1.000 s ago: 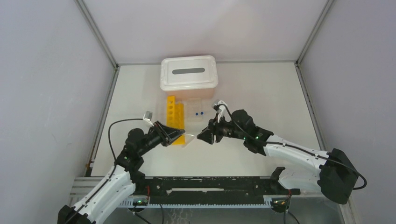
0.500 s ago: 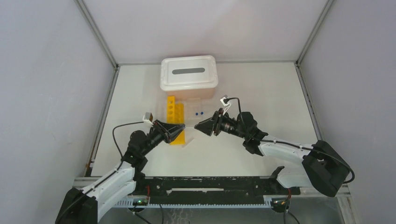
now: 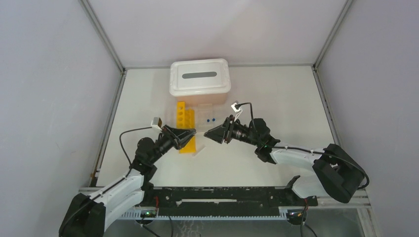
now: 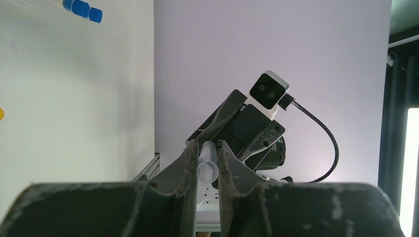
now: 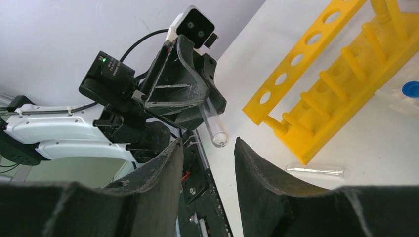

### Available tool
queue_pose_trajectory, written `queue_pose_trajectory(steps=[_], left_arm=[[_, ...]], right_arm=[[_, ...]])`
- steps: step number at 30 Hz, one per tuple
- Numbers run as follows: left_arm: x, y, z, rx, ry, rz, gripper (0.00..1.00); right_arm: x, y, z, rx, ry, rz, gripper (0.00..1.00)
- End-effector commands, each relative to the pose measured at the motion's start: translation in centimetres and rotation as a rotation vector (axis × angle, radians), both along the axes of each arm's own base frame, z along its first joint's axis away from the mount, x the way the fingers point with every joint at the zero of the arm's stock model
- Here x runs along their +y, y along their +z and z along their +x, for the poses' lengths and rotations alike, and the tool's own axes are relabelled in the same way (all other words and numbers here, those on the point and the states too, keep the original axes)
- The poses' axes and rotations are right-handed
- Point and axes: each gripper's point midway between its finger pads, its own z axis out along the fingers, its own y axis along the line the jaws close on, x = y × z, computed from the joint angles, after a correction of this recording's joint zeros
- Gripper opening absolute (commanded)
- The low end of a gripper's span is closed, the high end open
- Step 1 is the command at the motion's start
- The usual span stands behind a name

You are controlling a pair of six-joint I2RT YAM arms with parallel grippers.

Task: Organize the chemistry lab equipment
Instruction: Pick up the test tube at the center of the board.

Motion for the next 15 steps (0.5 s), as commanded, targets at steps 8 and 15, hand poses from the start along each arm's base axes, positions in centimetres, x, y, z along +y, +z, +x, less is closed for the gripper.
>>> queue_pose_trajectory(steps=[8, 15], left_arm=[[-0.39, 1.39, 0.03, -0.052, -0.031, -0.025, 0.09], [-0.51, 1.43, 0.14, -0.051, -0.035, -0.03, 0.09]], right_arm=[[0.69, 1.85, 0.56, -0.033, 0.022, 0.064, 0.47], [1.16, 1.8, 0.71, -0.024, 0.039, 0.066, 0.46]])
